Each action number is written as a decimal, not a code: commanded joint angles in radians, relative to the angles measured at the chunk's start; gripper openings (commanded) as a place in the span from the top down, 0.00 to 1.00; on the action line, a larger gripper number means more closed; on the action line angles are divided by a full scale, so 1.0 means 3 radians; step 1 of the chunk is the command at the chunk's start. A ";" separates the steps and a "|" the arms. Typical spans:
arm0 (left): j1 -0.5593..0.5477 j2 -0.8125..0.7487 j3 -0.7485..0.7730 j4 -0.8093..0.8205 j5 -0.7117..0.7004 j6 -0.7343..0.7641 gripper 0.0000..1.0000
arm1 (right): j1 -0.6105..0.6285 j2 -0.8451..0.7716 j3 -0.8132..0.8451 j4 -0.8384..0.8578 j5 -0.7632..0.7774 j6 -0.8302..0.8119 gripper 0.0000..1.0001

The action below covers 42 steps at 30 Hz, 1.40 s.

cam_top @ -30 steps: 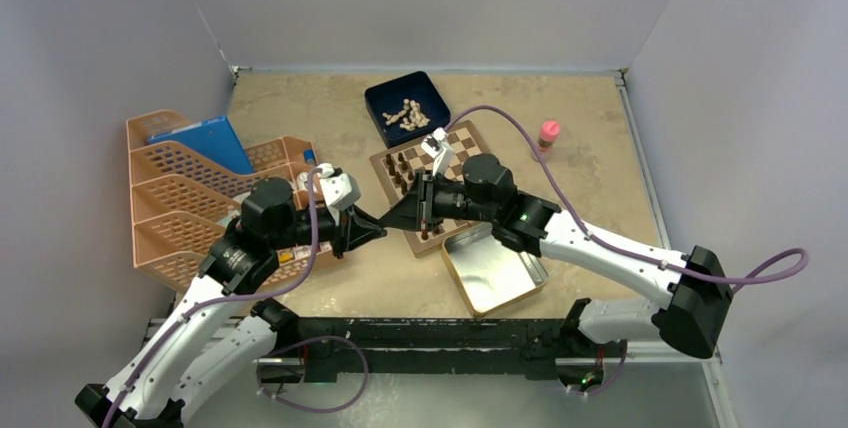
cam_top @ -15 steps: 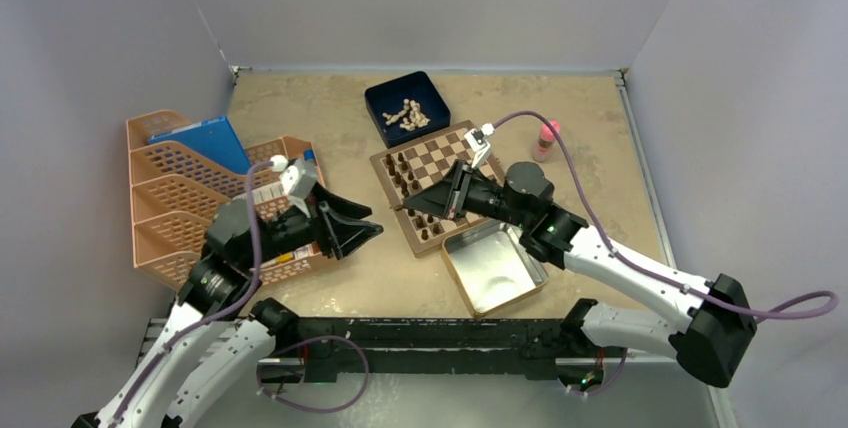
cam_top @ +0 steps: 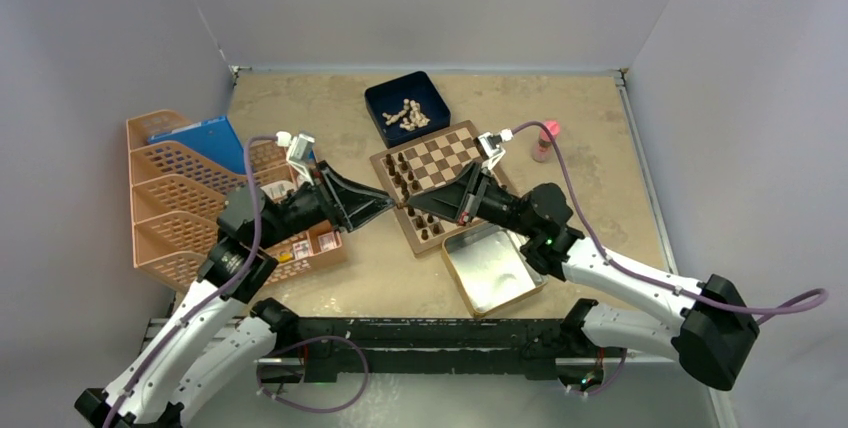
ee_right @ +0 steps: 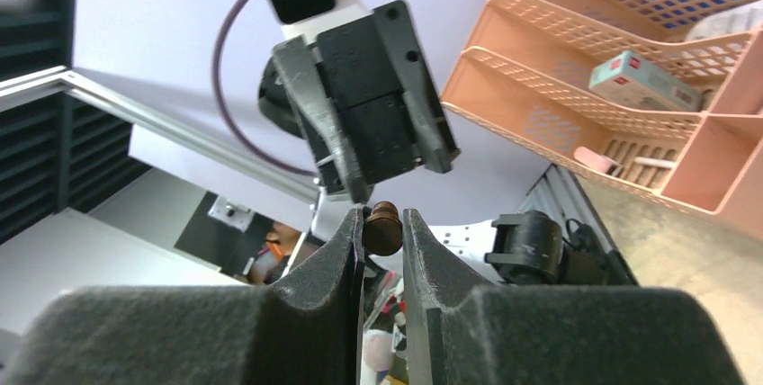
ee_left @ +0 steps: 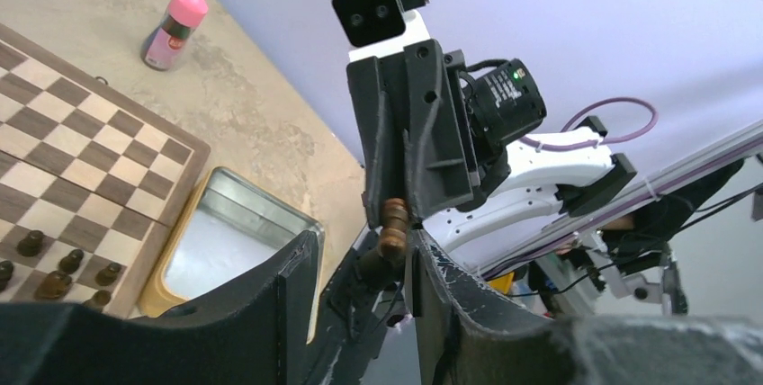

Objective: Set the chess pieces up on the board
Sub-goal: Place the chess piece on the chessboard.

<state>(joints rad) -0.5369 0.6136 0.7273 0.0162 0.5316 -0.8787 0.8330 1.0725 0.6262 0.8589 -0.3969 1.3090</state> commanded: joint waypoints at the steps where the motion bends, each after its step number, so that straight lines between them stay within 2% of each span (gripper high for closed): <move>1: 0.0013 0.0050 0.0129 0.0394 0.0043 -0.0243 0.61 | 0.0010 -0.0080 -0.0084 0.0679 -0.0057 0.0261 0.92; 16: 0.0012 0.0127 -0.0041 0.0789 0.0309 -0.0682 0.66 | 0.0010 0.0015 -0.0010 0.0692 0.0005 0.0263 0.92; 28: 0.0014 0.0242 0.0037 0.0629 0.0373 -0.0618 0.68 | 0.0011 0.0112 0.0070 0.0740 -0.0001 0.0292 0.92; 34: 0.0012 0.0197 0.0071 0.0442 0.0284 -0.0508 0.63 | 0.0010 0.0107 0.0036 0.0767 0.0025 0.0309 0.92; 42: 0.0012 0.0232 0.0086 0.0510 0.0360 -0.0549 0.71 | 0.0010 0.0152 0.0029 0.0804 0.0042 0.0324 0.93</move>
<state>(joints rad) -0.5369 0.6846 0.7212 0.1364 0.6250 -1.0542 0.8330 1.1149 0.6029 1.0237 -0.4019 1.3964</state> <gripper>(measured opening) 0.312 0.193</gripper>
